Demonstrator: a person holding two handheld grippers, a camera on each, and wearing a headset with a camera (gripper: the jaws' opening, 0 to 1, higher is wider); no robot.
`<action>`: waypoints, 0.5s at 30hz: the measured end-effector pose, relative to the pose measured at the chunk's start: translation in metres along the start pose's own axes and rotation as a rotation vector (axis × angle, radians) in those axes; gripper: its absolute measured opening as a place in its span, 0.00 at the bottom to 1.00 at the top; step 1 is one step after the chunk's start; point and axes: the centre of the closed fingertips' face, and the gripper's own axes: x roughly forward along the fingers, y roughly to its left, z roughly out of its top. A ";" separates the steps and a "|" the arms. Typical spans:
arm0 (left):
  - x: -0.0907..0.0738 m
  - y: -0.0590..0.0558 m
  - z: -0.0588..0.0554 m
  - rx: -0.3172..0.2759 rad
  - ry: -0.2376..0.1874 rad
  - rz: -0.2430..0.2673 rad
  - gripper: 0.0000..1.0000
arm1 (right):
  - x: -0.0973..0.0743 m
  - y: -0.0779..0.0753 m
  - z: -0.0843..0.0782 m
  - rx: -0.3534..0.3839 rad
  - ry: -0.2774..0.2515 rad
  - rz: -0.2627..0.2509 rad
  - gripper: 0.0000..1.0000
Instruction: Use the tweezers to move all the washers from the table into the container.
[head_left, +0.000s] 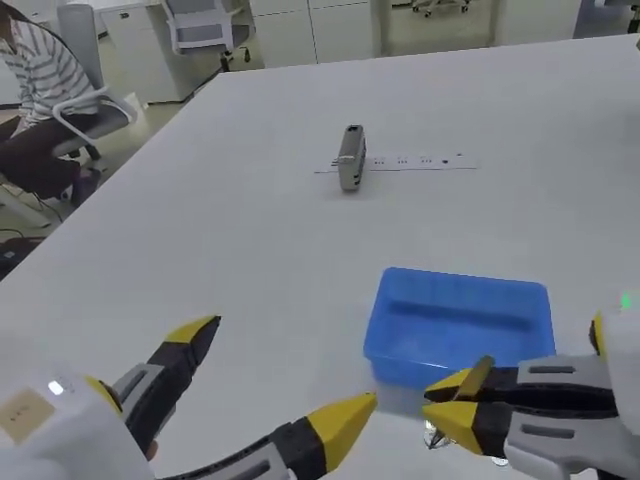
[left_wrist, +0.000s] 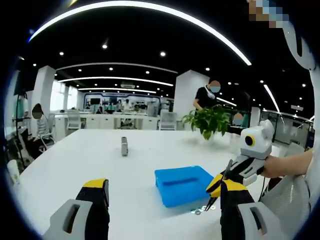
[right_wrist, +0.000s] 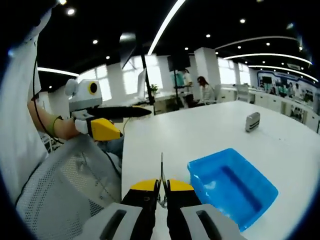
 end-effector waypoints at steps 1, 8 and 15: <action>0.000 0.000 -0.001 0.001 0.004 0.002 0.94 | -0.002 -0.004 0.003 0.007 -0.017 -0.015 0.03; -0.001 -0.003 0.006 -0.031 -0.037 -0.021 0.94 | -0.032 -0.041 0.027 -0.008 -0.129 -0.174 0.03; 0.001 -0.003 0.000 -0.020 -0.004 -0.026 0.93 | -0.043 -0.088 0.022 0.110 -0.145 -0.284 0.03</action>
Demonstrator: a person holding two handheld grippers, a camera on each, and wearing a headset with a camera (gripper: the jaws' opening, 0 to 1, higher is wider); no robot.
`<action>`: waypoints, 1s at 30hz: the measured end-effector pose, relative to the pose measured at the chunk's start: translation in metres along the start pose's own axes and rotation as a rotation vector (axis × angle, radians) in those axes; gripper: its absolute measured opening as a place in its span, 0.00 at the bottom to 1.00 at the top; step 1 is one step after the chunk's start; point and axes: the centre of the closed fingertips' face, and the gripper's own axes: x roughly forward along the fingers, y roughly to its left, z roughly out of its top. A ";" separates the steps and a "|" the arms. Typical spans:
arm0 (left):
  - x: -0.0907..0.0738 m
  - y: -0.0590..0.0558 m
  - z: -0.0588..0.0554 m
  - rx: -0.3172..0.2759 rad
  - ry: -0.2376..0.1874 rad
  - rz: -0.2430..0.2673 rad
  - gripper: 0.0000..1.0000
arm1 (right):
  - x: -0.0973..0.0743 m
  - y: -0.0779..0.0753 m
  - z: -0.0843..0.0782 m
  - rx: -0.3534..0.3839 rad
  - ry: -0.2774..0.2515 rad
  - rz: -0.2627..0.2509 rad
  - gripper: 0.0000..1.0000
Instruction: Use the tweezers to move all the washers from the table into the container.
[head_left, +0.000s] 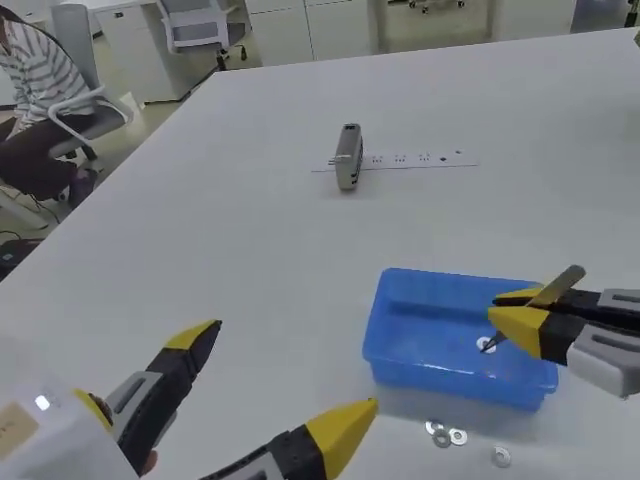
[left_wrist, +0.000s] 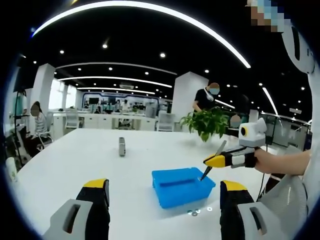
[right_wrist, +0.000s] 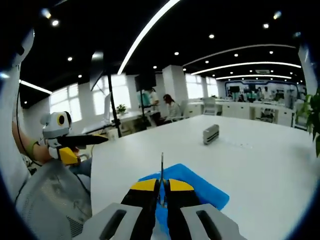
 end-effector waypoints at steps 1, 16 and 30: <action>0.000 0.000 0.000 0.001 0.001 0.001 0.93 | 0.001 -0.005 0.001 0.013 -0.004 -0.007 0.03; 0.001 0.001 -0.009 0.036 0.054 0.013 0.88 | 0.026 -0.040 -0.041 -0.012 0.195 -0.085 0.03; -0.001 0.004 -0.010 0.053 0.057 0.031 0.87 | 0.028 -0.040 -0.058 -0.078 0.275 -0.098 0.03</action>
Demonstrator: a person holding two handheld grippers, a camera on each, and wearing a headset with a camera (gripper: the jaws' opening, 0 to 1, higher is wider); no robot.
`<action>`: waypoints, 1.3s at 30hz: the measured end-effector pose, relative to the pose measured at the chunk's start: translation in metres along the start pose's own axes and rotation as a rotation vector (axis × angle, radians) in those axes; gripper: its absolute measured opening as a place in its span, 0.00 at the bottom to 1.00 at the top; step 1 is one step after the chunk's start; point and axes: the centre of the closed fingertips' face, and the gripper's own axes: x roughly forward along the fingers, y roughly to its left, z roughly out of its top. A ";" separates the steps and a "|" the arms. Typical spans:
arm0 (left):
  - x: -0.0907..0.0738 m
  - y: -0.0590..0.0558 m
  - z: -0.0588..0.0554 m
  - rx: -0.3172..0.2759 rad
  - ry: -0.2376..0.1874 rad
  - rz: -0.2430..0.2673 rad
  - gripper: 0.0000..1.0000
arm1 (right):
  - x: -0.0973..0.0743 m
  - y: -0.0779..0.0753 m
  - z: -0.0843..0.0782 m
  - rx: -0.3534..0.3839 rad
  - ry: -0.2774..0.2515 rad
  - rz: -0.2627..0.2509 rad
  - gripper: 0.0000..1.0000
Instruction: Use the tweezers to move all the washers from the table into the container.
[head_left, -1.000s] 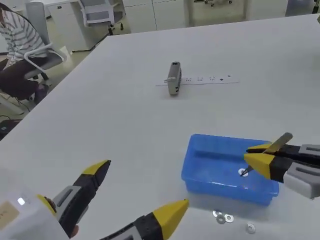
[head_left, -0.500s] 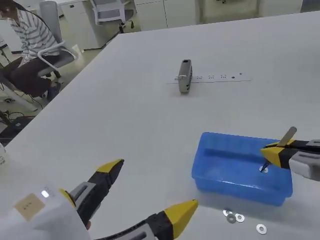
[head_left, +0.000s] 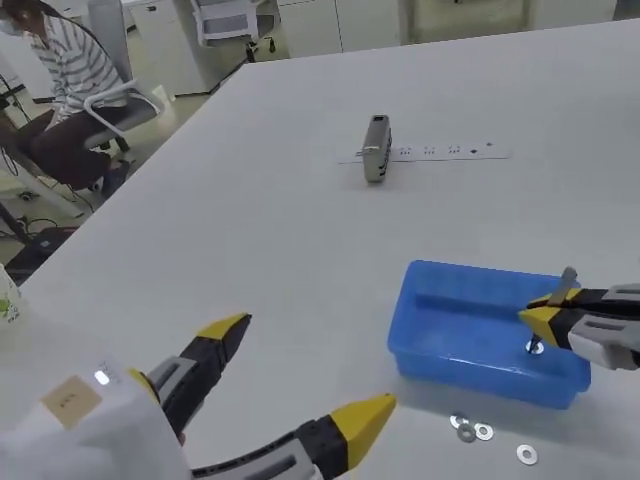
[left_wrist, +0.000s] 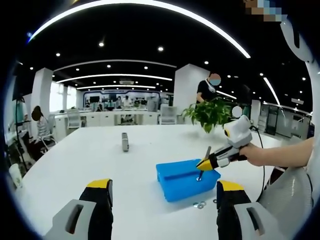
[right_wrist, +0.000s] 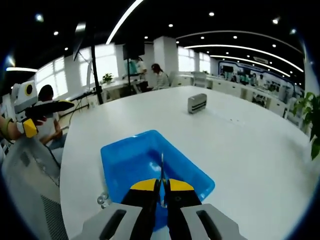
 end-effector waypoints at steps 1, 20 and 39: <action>0.000 0.000 0.000 0.001 0.000 0.000 0.87 | 0.000 0.000 -0.001 0.000 0.002 0.000 0.03; -0.001 0.001 0.002 -0.001 -0.009 0.003 0.86 | -0.009 -0.002 0.011 0.089 -0.083 0.022 0.03; -0.002 -0.001 0.006 -0.015 -0.036 -0.013 0.85 | -0.043 0.025 0.034 0.199 -0.220 0.083 0.03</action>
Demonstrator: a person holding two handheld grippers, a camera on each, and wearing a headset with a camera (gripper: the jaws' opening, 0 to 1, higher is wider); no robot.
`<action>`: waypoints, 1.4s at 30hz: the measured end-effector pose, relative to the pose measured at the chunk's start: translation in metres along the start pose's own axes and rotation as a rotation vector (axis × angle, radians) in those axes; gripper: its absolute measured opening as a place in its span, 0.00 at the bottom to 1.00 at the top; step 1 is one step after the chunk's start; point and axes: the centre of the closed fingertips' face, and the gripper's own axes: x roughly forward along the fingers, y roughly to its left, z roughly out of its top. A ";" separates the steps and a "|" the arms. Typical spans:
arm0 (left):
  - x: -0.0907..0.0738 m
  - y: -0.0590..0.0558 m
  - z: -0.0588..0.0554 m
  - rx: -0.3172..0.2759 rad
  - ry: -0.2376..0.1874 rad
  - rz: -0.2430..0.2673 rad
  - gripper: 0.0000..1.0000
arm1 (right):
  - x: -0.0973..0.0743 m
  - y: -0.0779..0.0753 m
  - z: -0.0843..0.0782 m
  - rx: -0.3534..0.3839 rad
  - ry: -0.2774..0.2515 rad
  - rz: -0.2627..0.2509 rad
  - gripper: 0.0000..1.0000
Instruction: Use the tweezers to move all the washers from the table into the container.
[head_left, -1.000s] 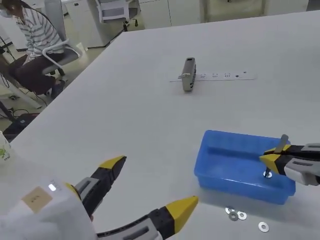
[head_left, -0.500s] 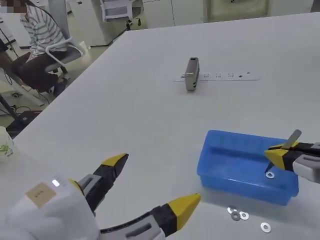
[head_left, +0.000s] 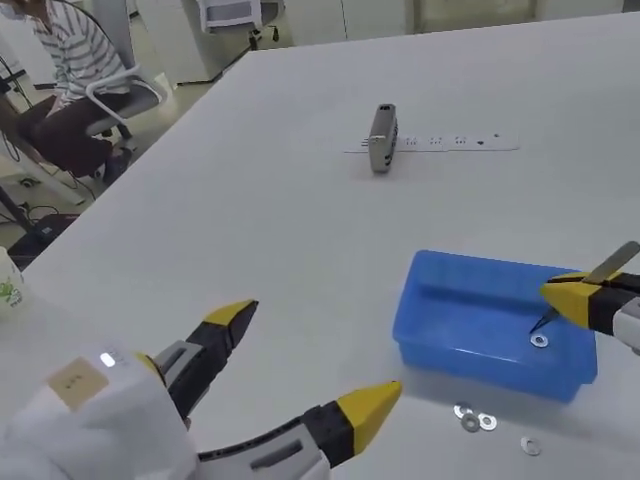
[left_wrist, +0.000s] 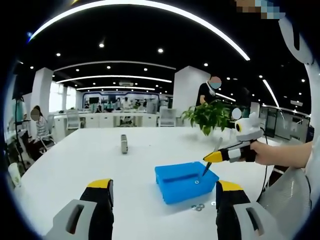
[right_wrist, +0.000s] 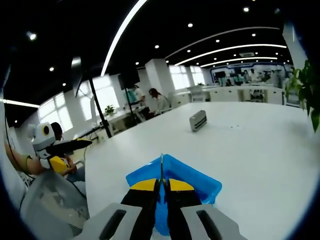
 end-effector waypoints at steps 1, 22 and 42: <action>-0.001 0.001 0.000 -0.003 -0.003 0.005 0.85 | -0.002 0.004 0.000 0.003 -0.003 0.010 0.03; 0.000 0.005 -0.002 0.009 0.010 0.025 0.85 | -0.015 0.038 -0.039 0.068 0.075 0.075 0.03; 0.000 0.011 -0.009 0.027 0.044 0.057 0.83 | -0.005 0.044 -0.071 -0.021 0.218 0.069 0.03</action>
